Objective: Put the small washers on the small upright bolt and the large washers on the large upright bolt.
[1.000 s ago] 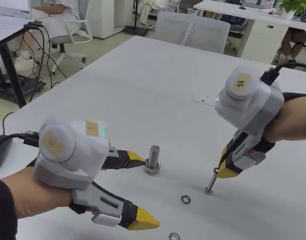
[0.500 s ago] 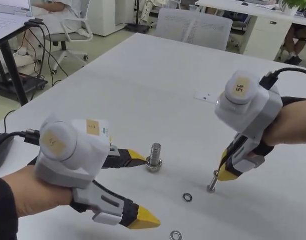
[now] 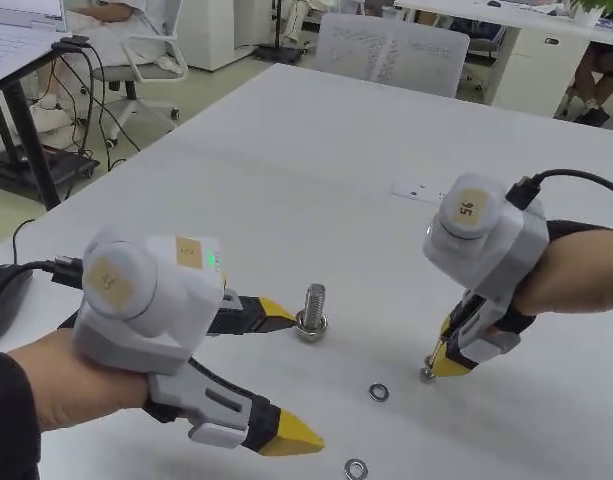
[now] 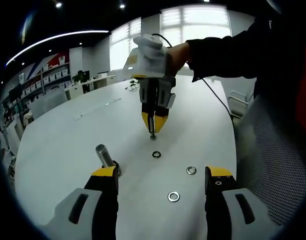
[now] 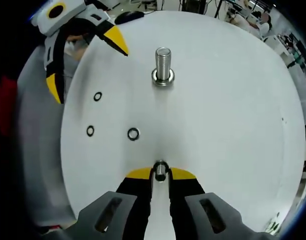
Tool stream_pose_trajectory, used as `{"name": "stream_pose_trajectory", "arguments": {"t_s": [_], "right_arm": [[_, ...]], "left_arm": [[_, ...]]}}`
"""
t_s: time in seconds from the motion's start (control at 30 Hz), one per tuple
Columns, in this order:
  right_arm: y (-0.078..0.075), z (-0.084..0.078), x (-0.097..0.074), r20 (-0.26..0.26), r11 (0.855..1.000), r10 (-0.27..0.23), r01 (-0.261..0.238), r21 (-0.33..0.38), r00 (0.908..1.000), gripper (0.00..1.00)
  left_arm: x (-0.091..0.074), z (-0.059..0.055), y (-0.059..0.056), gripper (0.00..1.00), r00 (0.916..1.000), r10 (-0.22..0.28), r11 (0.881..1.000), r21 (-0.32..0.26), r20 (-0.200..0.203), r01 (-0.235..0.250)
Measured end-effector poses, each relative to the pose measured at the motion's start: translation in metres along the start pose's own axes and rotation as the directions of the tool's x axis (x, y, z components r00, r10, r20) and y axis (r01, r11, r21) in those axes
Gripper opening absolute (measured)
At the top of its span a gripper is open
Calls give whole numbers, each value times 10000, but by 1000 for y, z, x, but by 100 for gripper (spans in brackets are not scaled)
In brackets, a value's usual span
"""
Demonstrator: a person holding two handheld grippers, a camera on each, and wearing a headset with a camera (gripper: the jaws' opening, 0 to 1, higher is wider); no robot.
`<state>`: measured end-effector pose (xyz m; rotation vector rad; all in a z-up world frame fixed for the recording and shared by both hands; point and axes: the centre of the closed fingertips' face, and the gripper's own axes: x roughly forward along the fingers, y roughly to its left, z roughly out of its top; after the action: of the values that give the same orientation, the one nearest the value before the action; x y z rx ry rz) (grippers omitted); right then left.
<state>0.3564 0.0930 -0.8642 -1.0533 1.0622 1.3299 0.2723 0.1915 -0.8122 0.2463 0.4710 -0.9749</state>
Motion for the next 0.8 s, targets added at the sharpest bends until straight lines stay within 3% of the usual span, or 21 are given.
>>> {"name": "stream_pose_trajectory", "arguments": {"t_s": [0.8], "right_arm": [[-15,-8,7,-114,9992,-402,403,72,9991,14]], "left_arm": [[0,0,0,70,10000,10,10000,-15,-24,-10]]}}
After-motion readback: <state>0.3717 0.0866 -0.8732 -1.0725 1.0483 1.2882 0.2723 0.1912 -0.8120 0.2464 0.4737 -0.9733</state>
